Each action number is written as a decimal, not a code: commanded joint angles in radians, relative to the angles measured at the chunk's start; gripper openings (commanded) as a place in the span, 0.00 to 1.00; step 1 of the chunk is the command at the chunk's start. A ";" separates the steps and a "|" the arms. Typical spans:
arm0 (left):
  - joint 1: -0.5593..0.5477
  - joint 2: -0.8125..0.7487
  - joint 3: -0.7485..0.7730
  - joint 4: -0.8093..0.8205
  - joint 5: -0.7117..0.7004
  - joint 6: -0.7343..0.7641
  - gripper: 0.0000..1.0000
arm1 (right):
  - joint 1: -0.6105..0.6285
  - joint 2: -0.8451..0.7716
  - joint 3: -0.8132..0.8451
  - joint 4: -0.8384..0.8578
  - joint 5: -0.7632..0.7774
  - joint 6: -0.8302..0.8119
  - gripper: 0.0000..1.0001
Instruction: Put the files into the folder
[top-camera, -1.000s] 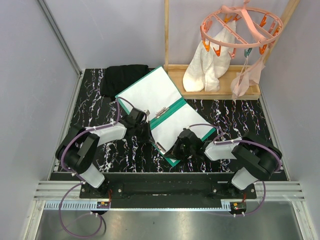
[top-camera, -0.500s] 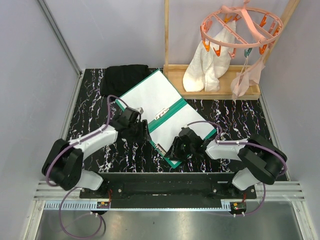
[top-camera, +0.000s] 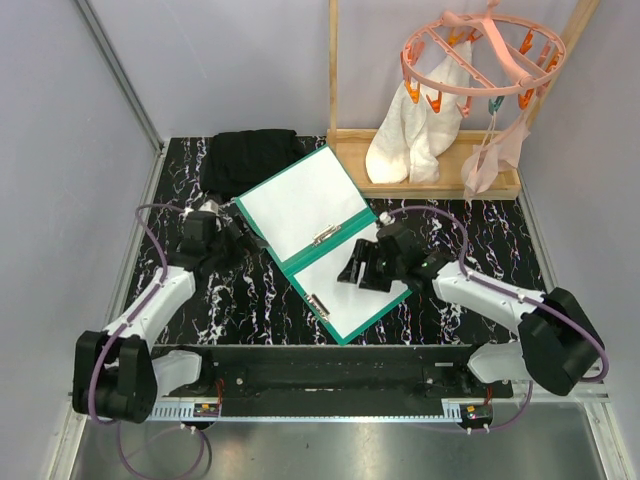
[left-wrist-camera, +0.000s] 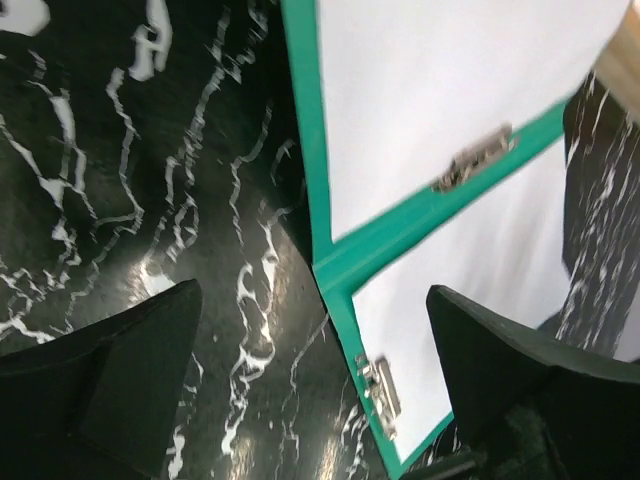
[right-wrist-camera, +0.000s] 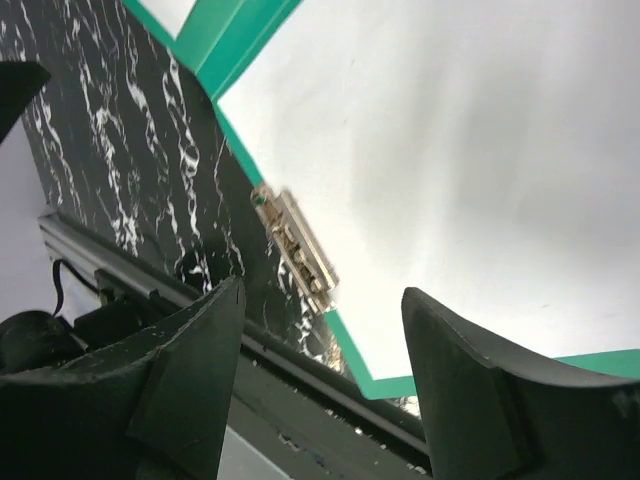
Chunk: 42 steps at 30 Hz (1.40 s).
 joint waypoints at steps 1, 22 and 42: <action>0.067 0.076 -0.040 0.291 0.087 -0.109 0.99 | -0.079 -0.001 0.061 -0.099 0.019 -0.160 0.73; 0.049 0.383 0.025 0.797 0.263 -0.060 0.38 | -0.137 -0.188 -0.045 -0.112 -0.009 -0.215 0.73; -0.583 -0.174 -0.137 0.425 -0.202 0.149 0.40 | -0.143 -0.550 0.139 -0.536 0.459 -0.059 0.73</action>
